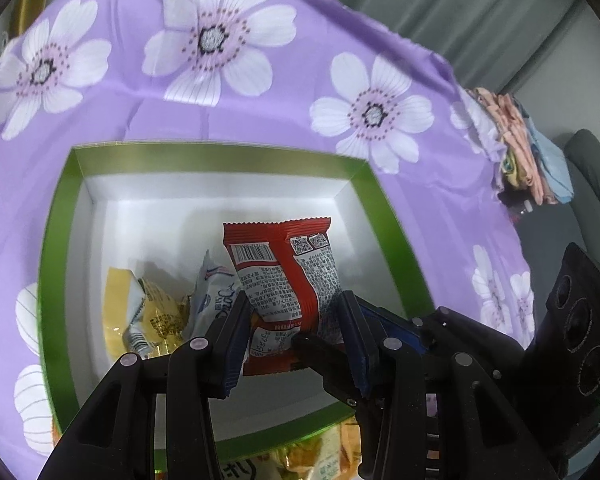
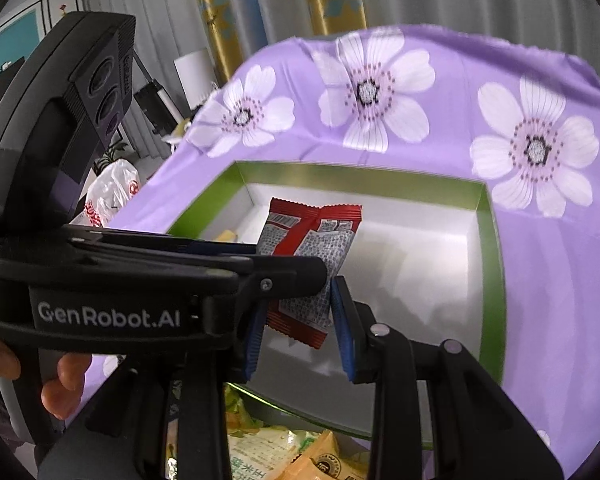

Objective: Organize snacks
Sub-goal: 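Carry the biscuit packet into the green box and open the right tool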

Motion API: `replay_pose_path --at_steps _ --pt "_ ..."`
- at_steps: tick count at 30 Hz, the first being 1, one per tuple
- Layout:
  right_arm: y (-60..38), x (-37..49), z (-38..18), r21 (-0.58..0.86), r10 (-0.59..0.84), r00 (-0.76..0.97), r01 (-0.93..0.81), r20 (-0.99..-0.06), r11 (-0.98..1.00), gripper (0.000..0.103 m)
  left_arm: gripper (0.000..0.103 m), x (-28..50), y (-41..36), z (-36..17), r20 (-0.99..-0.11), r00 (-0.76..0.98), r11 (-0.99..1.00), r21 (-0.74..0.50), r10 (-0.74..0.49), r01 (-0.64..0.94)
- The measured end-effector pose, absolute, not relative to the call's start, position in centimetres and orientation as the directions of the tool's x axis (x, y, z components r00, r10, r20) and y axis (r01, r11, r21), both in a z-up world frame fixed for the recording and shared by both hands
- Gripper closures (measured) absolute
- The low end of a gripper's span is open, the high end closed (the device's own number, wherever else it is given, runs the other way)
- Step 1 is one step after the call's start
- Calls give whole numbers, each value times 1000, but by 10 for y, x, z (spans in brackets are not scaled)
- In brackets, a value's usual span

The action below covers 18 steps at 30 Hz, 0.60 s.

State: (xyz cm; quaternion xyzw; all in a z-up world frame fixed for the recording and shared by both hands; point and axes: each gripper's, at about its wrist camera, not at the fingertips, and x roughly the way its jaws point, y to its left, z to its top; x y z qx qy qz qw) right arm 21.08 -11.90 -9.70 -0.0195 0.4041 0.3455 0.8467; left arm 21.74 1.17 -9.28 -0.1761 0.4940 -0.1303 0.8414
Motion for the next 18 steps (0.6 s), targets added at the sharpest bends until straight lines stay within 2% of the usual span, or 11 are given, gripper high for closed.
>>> replay_pose_path --at_steps 9,18 --pt "-107 216 -114 231 531 402 -592 -746 772 68 60 225 14 -112 -819 433 909 -416 -376 2" --pt "-107 217 -114 229 522 397 -587 -755 777 66 60 226 13 -112 -831 430 917 -399 -352 -20"
